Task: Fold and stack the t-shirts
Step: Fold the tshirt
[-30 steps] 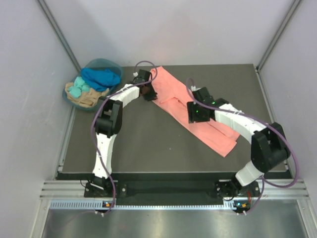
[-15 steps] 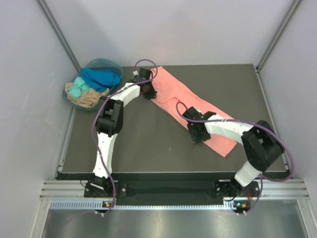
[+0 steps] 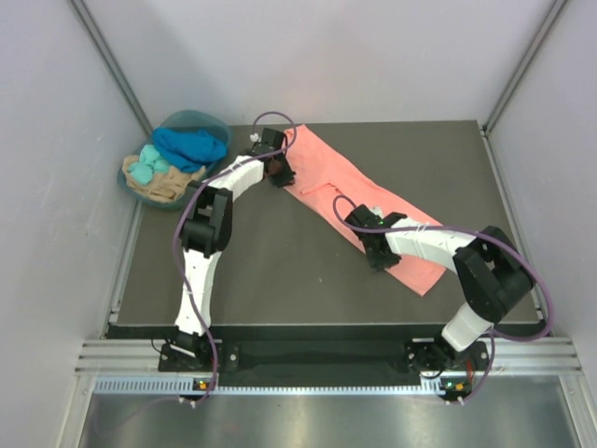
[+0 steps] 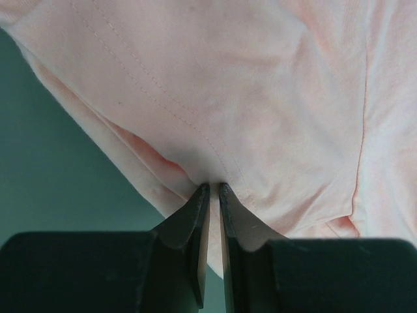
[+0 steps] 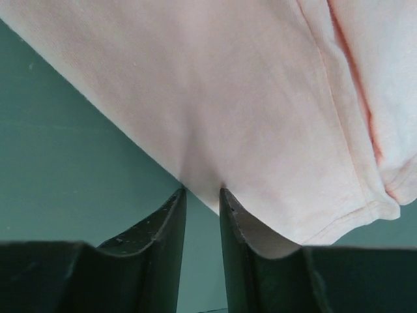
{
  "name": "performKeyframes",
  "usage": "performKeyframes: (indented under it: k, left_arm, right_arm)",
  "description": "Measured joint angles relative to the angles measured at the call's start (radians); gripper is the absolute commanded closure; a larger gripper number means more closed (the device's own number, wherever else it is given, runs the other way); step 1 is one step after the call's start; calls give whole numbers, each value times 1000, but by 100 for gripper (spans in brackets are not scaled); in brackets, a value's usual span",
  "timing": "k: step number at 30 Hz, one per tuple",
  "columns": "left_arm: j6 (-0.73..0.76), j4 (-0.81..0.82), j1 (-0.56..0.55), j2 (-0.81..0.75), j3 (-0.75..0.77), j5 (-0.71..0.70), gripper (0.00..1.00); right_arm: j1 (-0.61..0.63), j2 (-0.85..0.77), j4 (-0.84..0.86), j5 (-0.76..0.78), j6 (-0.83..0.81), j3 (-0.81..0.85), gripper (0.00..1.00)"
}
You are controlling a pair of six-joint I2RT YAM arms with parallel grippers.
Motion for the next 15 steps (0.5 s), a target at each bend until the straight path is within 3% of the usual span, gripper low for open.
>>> performKeyframes:
  k: [6,15]
  left_arm:
    - [-21,-2,5,3,2,7,83]
    - [-49,1,19,11,9,40,82]
  right_arm:
    - [0,18,0,15,-4,0,100]
    - [5,17,-1,8,-19,0,100]
